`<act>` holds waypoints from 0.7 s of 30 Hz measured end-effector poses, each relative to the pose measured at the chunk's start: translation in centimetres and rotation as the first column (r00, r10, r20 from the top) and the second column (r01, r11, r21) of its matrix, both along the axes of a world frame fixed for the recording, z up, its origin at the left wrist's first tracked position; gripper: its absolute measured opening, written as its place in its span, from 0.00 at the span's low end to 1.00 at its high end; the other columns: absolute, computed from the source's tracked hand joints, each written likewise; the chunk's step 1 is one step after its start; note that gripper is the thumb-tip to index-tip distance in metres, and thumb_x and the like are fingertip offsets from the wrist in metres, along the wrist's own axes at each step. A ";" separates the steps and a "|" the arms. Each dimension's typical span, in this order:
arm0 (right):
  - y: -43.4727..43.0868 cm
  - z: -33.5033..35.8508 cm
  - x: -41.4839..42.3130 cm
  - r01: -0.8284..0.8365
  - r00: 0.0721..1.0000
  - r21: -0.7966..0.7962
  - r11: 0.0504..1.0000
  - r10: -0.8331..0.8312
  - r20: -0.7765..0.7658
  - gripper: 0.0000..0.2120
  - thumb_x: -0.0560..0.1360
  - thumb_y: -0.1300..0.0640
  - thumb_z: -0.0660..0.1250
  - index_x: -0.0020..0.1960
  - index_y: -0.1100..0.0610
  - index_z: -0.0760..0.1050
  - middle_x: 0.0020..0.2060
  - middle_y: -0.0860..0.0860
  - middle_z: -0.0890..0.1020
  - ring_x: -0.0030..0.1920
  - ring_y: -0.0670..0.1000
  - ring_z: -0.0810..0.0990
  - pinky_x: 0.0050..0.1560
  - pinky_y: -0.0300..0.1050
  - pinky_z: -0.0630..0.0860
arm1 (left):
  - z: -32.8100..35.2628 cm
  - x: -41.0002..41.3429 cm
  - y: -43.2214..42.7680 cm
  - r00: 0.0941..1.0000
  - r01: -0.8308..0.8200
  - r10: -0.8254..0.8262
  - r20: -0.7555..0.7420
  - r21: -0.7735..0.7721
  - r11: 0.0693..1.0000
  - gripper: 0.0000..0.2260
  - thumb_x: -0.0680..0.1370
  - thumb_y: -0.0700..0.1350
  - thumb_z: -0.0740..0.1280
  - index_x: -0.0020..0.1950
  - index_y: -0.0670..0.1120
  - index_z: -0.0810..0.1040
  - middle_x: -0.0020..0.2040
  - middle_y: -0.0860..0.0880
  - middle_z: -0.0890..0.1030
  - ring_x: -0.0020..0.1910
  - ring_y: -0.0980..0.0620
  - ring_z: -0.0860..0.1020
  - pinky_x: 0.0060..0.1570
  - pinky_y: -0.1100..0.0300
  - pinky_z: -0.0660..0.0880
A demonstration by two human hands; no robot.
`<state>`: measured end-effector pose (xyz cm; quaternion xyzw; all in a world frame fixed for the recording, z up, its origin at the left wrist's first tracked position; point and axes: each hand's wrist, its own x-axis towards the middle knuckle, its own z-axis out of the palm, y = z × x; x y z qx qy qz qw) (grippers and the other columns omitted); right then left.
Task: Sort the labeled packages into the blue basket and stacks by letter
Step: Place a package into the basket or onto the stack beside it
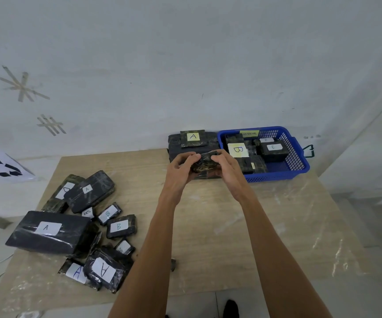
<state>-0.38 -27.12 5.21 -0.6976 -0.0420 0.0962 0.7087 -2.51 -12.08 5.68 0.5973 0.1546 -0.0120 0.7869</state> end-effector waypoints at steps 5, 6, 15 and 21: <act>-2.4 0.0 0.8 0.005 1.000 0.063 0.998 -0.004 -0.021 0.12 0.83 0.58 0.59 0.62 0.57 0.78 0.57 0.57 0.82 0.57 0.53 0.82 0.59 0.53 0.80 | 0.0 0.5 -2.2 0.999 -0.011 0.011 0.038 0.006 1.000 0.14 0.76 0.45 0.74 0.61 0.44 0.80 0.52 0.43 0.84 0.55 0.43 0.84 0.53 0.50 0.83; -2.9 0.0 1.1 0.005 0.999 0.081 0.997 -0.002 -0.046 0.13 0.84 0.58 0.59 0.64 0.54 0.78 0.58 0.55 0.82 0.59 0.54 0.82 0.60 0.52 0.80 | -0.1 0.6 -2.6 0.998 -0.013 0.012 0.067 0.019 1.000 0.15 0.76 0.43 0.75 0.62 0.44 0.80 0.52 0.44 0.85 0.53 0.45 0.84 0.55 0.48 0.82; -8.1 -0.9 2.4 -0.002 0.992 0.187 0.982 0.026 -0.121 0.17 0.84 0.62 0.60 0.71 0.54 0.75 0.54 0.54 0.84 0.49 0.50 0.84 0.45 0.43 0.80 | -1.2 1.5 -6.9 0.963 0.055 -0.115 0.244 0.237 0.970 0.32 0.68 0.30 0.78 0.69 0.49 0.75 0.68 0.51 0.77 0.65 0.51 0.77 0.51 0.63 0.79; -10.7 -2.6 3.8 -0.034 0.998 0.073 0.997 0.038 -0.052 0.17 0.83 0.64 0.60 0.69 0.53 0.76 0.53 0.57 0.83 0.49 0.53 0.82 0.50 0.53 0.81 | -2.3 2.8 -8.8 0.990 -0.030 -0.001 0.144 0.213 0.977 0.19 0.77 0.42 0.74 0.68 0.51 0.78 0.61 0.49 0.82 0.58 0.50 0.82 0.57 0.55 0.81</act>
